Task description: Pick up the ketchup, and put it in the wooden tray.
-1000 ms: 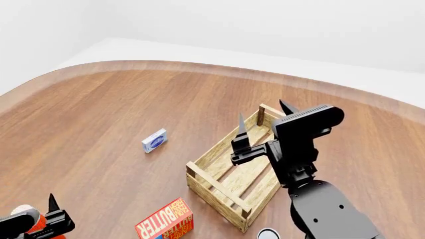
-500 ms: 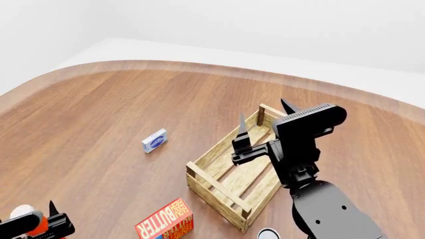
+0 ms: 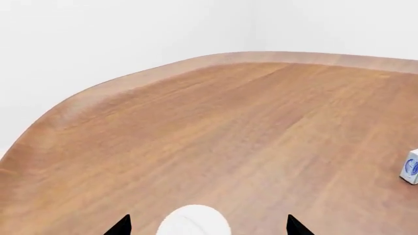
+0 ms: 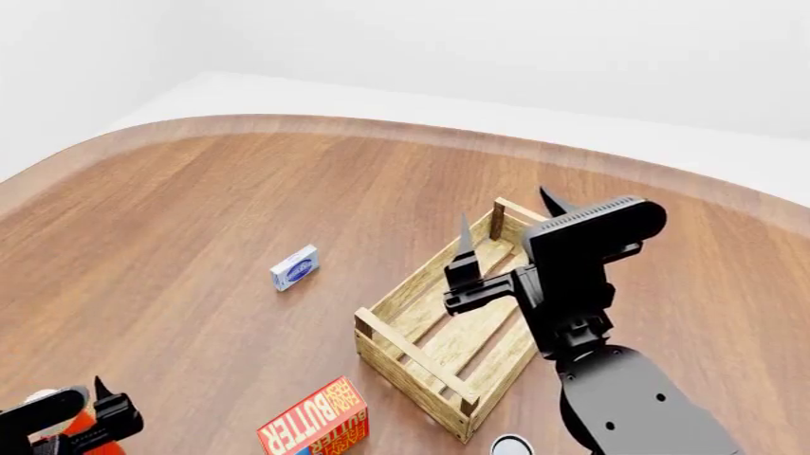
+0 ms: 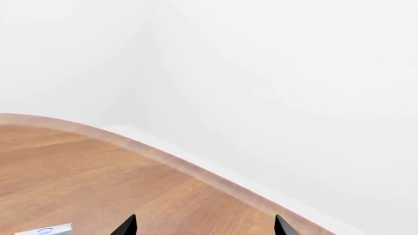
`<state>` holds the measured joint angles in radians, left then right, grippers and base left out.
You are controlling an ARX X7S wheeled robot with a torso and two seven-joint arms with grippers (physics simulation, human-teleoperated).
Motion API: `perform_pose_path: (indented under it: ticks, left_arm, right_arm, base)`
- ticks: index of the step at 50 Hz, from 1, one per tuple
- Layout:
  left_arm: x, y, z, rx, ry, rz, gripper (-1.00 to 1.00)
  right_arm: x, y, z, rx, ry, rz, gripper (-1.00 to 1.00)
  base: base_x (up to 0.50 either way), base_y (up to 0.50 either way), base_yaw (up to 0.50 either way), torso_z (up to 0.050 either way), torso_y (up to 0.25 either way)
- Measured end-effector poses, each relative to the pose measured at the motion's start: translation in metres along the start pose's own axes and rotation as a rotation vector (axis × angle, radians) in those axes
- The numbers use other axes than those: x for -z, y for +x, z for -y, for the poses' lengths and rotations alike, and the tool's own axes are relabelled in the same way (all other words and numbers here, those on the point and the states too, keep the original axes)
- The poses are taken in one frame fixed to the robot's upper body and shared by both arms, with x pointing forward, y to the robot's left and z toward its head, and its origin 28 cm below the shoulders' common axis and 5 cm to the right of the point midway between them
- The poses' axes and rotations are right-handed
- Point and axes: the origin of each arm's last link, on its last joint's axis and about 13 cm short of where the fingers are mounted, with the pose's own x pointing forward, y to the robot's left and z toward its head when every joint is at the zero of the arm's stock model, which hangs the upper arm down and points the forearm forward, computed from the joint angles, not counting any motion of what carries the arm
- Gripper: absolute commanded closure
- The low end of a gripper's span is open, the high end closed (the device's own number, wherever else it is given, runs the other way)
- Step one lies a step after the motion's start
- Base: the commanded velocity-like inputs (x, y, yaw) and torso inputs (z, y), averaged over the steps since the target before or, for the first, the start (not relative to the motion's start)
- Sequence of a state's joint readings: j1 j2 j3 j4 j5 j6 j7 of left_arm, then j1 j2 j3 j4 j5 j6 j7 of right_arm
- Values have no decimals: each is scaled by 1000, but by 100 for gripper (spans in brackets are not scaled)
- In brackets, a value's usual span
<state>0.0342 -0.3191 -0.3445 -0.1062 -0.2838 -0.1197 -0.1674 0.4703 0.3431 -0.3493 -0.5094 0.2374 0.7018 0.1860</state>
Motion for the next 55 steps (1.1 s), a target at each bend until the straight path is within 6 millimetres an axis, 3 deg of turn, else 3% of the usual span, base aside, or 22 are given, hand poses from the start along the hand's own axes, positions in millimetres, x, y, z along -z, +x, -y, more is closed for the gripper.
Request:
perform_pose_path:
  ticks: [33,34,55]
  left_arm:
    - [21,27,6,-53,12,-129,-100]
    - [22,28,6,-55,10,-134,100]
    - [21,46,9,-91,2,-151,100]
  right_arm:
    - [-1,-2,2,21,-11,-10,-100]
    - [-2,-2,2,23,-11,-11,-100]
    - [-3,-6,4,43,-13,-12,-100]
  base:
    - [0,0,0,0,0]
    - [0,0,0,0,0]
    - [0,0,0,0,0]
